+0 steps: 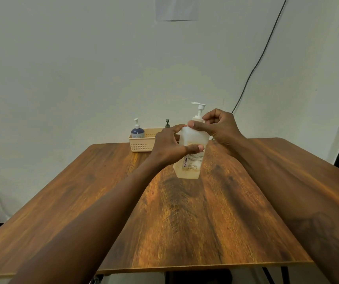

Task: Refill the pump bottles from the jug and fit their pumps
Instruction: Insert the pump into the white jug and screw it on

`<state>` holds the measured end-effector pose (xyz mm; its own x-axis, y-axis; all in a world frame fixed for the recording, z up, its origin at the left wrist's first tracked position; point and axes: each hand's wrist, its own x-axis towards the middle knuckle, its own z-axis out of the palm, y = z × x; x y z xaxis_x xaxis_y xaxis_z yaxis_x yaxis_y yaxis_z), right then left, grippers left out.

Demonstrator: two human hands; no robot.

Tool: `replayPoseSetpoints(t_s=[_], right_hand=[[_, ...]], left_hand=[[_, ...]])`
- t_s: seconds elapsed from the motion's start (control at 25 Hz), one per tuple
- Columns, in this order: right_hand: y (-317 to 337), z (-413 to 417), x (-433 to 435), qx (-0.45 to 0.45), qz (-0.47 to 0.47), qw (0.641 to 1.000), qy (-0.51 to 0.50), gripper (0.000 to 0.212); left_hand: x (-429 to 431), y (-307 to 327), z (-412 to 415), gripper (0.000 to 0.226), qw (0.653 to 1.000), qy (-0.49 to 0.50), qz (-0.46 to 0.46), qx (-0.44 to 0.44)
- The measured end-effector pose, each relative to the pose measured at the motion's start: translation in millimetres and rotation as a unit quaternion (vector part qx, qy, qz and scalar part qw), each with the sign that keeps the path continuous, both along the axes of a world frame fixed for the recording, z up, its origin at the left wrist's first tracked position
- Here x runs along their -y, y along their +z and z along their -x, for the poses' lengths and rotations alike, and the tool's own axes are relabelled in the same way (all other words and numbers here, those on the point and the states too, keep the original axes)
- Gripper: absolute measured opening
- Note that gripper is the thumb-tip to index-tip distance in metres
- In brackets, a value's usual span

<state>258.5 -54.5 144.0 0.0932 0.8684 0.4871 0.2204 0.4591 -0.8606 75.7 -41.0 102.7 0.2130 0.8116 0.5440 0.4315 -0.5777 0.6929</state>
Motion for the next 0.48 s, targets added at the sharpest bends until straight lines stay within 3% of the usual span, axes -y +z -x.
replayPoseSetpoints(t_s=[0.16, 0.28, 0.36, 0.48], right_hand=[[6, 3, -3, 0.01, 0.053, 0.994, 0.09, 0.041], [5, -3, -5, -0.014, 0.071, 0.981, 0.182, 0.026], [4, -3, -2, 0.004, 0.034, 0.993, 0.113, 0.025], [2, 6, 1, -0.027, 0.007, 0.999, -0.031, 0.042]], left_hand=[[-4, 0, 1, 0.089, 1.0, 0.003, 0.005, 0.0], [-4, 0, 5, 0.085, 1.0, 0.007, 0.011, 0.007], [-3, 0, 4, 0.081, 1.0, 0.005, 0.01, 0.006], [-1, -2, -2, 0.09, 1.0, -0.005, 0.004, 0.011]])
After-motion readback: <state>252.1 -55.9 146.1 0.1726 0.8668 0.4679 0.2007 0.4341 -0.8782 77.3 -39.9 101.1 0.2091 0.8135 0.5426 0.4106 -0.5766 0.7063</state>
